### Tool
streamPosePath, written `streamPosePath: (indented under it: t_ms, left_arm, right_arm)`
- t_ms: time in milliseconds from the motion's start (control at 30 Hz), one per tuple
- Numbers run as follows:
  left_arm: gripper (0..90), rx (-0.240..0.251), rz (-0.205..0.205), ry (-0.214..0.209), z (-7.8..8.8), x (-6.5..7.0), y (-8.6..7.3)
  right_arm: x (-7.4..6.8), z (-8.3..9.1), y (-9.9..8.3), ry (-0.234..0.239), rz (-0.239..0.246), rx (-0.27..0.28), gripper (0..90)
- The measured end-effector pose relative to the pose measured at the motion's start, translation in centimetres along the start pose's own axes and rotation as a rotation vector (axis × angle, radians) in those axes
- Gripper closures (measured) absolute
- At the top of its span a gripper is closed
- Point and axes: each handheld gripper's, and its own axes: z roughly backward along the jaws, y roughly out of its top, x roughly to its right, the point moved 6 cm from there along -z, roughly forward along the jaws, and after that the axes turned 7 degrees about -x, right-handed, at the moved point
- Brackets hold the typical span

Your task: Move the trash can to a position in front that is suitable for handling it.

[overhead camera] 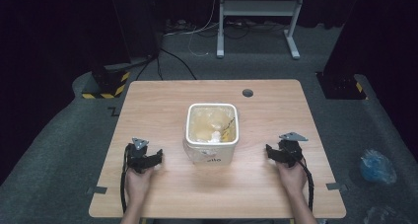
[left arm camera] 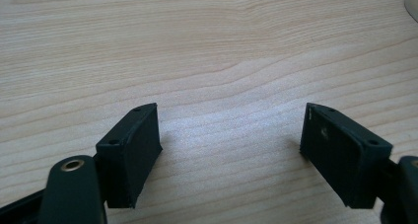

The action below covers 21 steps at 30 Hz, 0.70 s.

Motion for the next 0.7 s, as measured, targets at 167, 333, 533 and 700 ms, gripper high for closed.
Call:
streamPosePath:
  t_ms: [167, 333, 533, 700]
  left_arm:
    - [22.6, 0.001, 0.007, -0.003, 0.0, 0.0, 0.0]
    - [22.6, 0.0, 0.014, 0.002, 0.0, 0.1, 0.0]
    - [20.4, -0.003, 0.029, 0.018, -0.2, 0.3, 0.2]
    - [17.2, -0.007, 0.043, 0.005, -0.4, 1.2, 0.5]
  right_arm:
    - [0.0, 0.0, 0.0, 0.0, -0.002, 0.002, 31.4]
    - [0.0, 0.0, 0.0, -0.003, -0.004, -0.001, 31.3]
    - [-0.1, -0.1, 0.1, -0.016, -0.017, -0.002, 29.4]
    - [-1.0, -0.3, 0.5, 0.01, -0.036, -0.001, 29.7]
